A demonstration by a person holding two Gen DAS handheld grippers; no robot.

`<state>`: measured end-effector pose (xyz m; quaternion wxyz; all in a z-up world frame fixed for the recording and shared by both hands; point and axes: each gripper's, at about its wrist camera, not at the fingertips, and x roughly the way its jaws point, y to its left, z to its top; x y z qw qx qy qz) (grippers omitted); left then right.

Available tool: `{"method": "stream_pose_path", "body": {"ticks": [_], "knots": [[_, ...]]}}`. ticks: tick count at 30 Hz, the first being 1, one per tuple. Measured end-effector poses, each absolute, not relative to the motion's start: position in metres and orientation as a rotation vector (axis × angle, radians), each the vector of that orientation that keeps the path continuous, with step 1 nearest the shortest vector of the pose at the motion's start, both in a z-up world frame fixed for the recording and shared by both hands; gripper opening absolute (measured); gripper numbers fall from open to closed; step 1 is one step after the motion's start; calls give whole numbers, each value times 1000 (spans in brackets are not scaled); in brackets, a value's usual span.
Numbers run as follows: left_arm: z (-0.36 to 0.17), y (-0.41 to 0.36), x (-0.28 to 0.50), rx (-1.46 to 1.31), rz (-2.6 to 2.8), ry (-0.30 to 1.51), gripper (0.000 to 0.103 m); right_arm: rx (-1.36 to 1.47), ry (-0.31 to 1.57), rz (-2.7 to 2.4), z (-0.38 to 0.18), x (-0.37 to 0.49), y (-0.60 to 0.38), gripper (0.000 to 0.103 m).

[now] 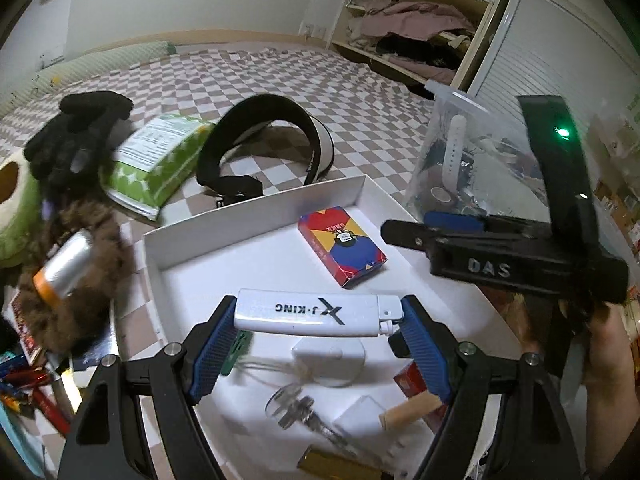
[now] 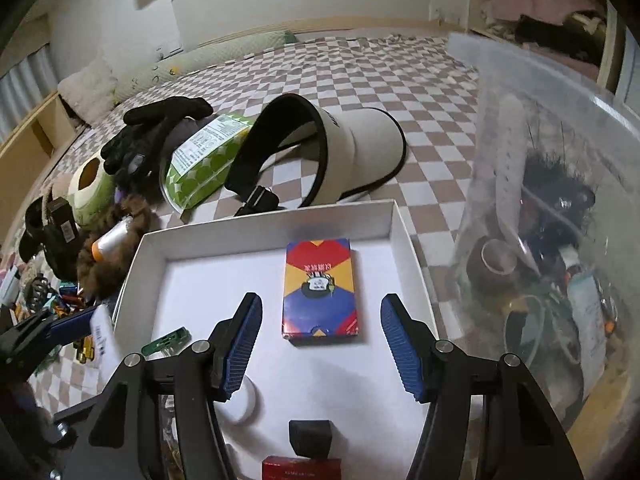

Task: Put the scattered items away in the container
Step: 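Open the right gripper over the tray while the left gripper releases the white lighter into it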

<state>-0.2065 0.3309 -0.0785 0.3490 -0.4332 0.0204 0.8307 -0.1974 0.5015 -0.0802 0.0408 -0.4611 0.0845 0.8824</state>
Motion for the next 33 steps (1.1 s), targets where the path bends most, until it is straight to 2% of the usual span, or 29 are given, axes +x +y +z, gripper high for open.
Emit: {"method": "stream_pose_path", "body": {"ticks": [8,9,10,12,21,22,23,24,28,30,33], "knots": [[-97,346,-225,-1189,2127,47,81,-1450,373,2684,-91,-196,514,63],[-99,346,-227,-1199,2127,40,83,-1450,375,2685,-91,-196,514,63],[-101,346,-229,-1206,2125,32,94,-1450,377,2685,-92,-196,515,63],[-104,347,-232,-1219,2118,16,103,-1453,382,2684,-93,-195,516,63],[-100,341,-229,-1195,2142,26,103,-1434,412,2695,-94,-189,515,63],[-98,340,-227,-1191,2148,33,103,-1421,403,2699,-93,-188,514,70],[-96,339,-225,-1184,2155,42,103,-1407,395,2702,-92,-186,512,83],[-94,339,-223,-1175,2161,51,103,-1394,386,2704,-91,-185,511,87],[-85,334,-213,-1133,2175,73,103,-1329,335,2716,-83,-176,502,88],[-81,329,-208,-1123,2174,62,103,-1284,307,2723,-77,-171,498,101],[-75,321,-201,-1101,2185,50,103,-1220,273,2732,-68,-161,490,103]]}}
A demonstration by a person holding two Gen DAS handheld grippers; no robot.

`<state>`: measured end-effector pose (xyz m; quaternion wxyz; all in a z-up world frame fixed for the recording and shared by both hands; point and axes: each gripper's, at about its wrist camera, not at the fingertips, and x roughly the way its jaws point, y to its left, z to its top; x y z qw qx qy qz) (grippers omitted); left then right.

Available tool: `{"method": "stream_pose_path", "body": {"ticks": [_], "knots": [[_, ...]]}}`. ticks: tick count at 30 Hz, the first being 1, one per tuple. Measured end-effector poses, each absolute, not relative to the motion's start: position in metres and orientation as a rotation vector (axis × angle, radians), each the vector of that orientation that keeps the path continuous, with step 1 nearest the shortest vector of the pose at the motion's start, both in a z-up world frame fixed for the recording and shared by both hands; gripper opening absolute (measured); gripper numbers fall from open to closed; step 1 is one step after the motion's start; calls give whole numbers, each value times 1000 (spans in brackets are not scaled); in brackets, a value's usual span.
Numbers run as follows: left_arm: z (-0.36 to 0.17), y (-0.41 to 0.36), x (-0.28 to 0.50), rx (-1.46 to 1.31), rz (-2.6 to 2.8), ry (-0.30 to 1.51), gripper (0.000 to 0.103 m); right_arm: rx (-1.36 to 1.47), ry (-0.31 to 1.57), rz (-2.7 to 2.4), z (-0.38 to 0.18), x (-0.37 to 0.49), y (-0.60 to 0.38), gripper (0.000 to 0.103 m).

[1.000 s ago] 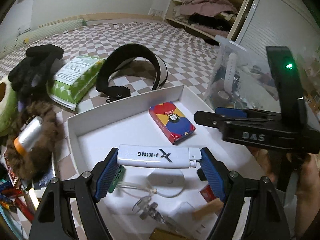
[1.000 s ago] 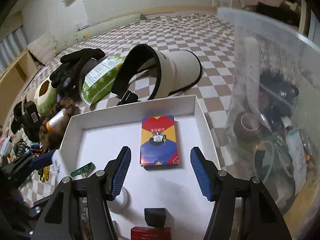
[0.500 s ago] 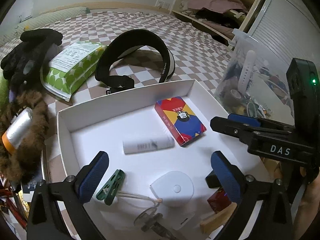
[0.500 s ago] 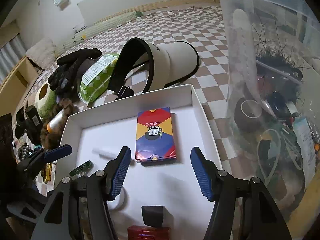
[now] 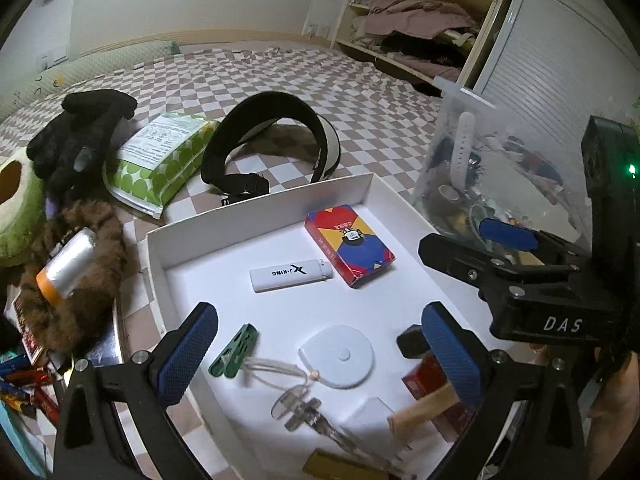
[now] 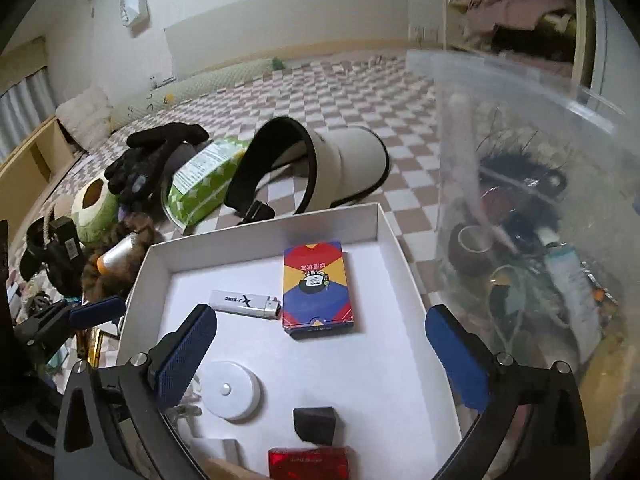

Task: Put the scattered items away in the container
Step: 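Open the right gripper over the tray while the left gripper releases the white lighter into it, then move both grippers back from the tray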

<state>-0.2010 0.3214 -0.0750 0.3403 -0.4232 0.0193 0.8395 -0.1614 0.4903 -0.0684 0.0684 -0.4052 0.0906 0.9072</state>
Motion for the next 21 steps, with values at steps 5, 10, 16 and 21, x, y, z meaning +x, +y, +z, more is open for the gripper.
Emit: {"method": "stream_pose_path", "body": {"ticks": [5,10,16,21], "knots": [[-63,303,-187,-1050,2230,37,103,-1150,310,2786,-60,-143,478,103],[-51,282,-173,-993,2273,19,103,-1095,247,2800,-55,-126,462,103],[-34,254,-156,-933,2325,36,103,-1048,257,2823,-48,-107,452,103],[-27,235,-141,-898,2360,53,103,-1005,245,2843,-39,-91,441,103]]}}
